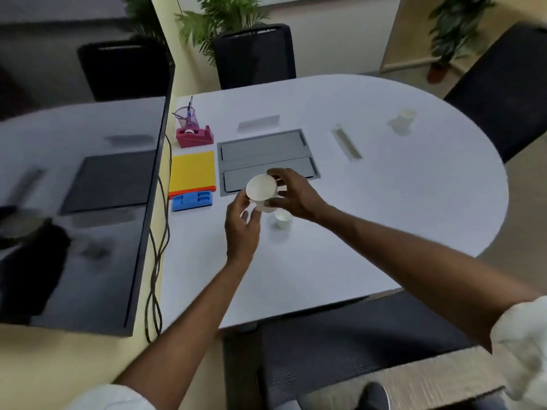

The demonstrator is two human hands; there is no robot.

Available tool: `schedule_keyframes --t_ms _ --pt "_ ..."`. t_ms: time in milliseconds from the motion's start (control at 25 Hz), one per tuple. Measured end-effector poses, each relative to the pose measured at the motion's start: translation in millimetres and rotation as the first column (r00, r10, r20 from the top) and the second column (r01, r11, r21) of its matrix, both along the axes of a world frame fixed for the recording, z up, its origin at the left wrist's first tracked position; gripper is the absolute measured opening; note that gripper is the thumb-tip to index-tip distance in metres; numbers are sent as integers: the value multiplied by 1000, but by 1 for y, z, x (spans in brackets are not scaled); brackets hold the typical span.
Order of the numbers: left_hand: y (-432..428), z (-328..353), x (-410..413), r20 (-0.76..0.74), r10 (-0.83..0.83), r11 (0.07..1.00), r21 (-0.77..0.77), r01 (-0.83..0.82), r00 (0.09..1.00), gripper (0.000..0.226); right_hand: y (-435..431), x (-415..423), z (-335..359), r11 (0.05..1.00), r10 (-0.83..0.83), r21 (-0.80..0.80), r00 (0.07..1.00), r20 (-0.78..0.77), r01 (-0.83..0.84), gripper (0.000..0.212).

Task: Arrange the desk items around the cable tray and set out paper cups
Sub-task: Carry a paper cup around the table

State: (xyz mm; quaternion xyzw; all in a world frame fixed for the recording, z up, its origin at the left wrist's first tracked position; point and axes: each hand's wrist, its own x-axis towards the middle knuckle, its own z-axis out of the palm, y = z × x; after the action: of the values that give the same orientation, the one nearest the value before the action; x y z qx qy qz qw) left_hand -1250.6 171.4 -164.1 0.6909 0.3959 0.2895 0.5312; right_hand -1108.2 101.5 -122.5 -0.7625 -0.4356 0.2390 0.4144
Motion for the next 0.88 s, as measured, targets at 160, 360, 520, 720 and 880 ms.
schedule_keyframes --t_ms 160,360,520,720,880 --pt "-54 53 38 15 -170 982 85 168 985 49 -88 41 45 988 -89 113 989 -119 102 72" --pt "-154 103 95 79 -317 948 64 313 945 42 -217 98 80 960 -120 229 973 -195 164 71" --pt "-235 126 157 38 -481 875 88 477 876 45 -324 142 96 925 -210 267 950 -233 270 69" --pt "-325 137 246 14 -666 738 162 656 746 45 -437 199 104 852 -374 273 884 -281 447 67" --pt "-392 126 330 41 -761 645 159 748 647 47 -510 246 96 753 -493 265 783 -378 602 70"
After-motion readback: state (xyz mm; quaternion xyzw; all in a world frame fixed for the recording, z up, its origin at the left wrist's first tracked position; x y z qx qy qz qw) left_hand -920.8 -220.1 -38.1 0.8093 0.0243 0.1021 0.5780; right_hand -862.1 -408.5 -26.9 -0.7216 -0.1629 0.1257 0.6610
